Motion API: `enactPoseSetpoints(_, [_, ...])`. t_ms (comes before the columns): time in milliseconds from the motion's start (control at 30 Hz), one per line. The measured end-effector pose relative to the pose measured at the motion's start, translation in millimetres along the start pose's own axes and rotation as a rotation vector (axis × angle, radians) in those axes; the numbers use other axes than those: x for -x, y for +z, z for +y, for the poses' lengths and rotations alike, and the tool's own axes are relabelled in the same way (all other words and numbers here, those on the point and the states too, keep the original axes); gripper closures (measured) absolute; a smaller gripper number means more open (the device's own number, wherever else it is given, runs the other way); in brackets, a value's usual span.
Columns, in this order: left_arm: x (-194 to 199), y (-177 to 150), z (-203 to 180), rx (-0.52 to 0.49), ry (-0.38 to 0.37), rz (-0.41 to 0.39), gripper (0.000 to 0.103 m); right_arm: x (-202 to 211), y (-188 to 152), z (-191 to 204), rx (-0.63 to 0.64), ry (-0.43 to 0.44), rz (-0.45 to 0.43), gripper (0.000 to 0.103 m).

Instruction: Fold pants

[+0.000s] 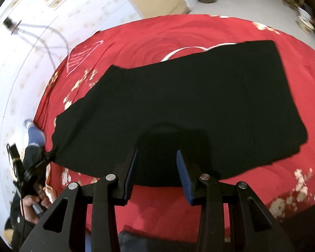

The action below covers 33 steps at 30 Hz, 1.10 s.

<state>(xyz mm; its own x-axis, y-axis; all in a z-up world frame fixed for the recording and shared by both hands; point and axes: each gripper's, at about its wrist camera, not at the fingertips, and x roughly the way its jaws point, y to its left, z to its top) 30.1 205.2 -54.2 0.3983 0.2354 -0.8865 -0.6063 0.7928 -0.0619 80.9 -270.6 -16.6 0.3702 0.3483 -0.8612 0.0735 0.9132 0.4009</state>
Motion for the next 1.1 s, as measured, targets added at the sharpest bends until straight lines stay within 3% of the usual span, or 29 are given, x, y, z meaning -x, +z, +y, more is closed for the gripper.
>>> enactPoseSetpoints(100, [0, 4, 18, 0.054, 0.079, 0.021, 0.085, 2, 4, -3, -0.006, -0.012, -0.009, 0.058])
enactPoseSetpoints(200, [18, 16, 16, 0.062, 0.005, -0.054, 0.082, -2, 10, 1, 0.005, -0.009, -0.018, 0.058])
enactPoseSetpoints(267, [23, 26, 2, -0.006, -0.049, -0.096, 0.064, -6, 14, 5, 0.02, 0.009, -0.027, 0.058])
enactPoseSetpoints(333, [16, 36, -15, -0.068, -0.088, -0.115, 0.056, -13, 20, 8, 0.043, 0.017, -0.03, 0.058])
enactPoseSetpoints(567, [-53, 71, -52, -0.282, -0.096, -0.03, 0.051, -36, 32, 0, 0.031, 0.062, -0.018, 0.058])
enactPoseSetpoints(733, [-61, 80, -71, -0.383, -0.123, -0.092, 0.042, -47, 35, -14, -0.051, 0.08, -0.005, 0.058])
enactPoseSetpoints(800, [-61, 77, -77, -0.423, -0.113, -0.115, 0.045, -49, 36, -16, -0.063, 0.084, -0.014, 0.058])
enactPoseSetpoints(867, [-57, 75, -81, -0.451, -0.122, -0.128, 0.088, -49, 36, -16, -0.062, 0.082, -0.026, 0.058])
enactPoseSetpoints(900, [-57, 73, -87, -0.473, -0.085, -0.138, 0.095, -48, 36, -15, -0.061, 0.081, -0.032, 0.058])
enactPoseSetpoints(967, [-53, 72, -91, -0.491, -0.066, -0.15, 0.096, -47, 37, -16, -0.06, 0.081, -0.044, 0.058])
enactPoseSetpoints(1100, [-29, 86, -82, -0.429, -0.074, -0.228, 0.097, -36, 40, -19, -0.073, 0.071, -0.104, 0.058])
